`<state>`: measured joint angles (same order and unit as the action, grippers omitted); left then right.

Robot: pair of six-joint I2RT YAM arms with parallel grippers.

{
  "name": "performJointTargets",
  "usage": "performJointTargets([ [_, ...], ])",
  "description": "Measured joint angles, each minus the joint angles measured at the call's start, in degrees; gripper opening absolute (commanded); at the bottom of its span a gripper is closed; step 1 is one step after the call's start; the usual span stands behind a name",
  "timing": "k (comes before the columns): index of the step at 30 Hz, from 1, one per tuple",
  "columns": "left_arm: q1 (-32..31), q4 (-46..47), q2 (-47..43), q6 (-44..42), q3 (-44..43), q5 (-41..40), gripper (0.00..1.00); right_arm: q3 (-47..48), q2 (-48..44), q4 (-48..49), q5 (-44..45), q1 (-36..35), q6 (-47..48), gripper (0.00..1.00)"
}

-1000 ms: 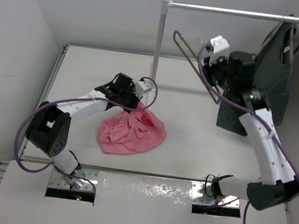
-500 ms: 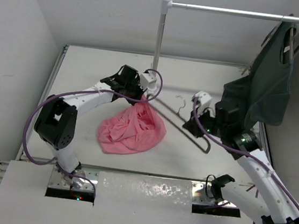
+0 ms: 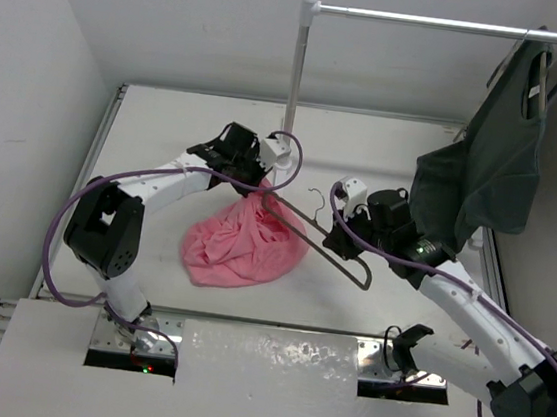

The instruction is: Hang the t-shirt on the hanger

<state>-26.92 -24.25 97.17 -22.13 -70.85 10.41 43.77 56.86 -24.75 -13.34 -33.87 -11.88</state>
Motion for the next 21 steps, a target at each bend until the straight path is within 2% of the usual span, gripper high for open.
performJointTargets([
  [10, 0.0, -2.1, 0.0, -2.2, -0.5, 0.8, 0.0, 2.4, 7.1, 2.1, 4.7, -1.4, 4.2, 0.0],
  [21, 0.2, -9.0, -1.5, -6.2, -2.8, 5.3, 0.0, 5.7, 10.8, 5.4, 11.7, -8.8, 9.8, 0.0],
])
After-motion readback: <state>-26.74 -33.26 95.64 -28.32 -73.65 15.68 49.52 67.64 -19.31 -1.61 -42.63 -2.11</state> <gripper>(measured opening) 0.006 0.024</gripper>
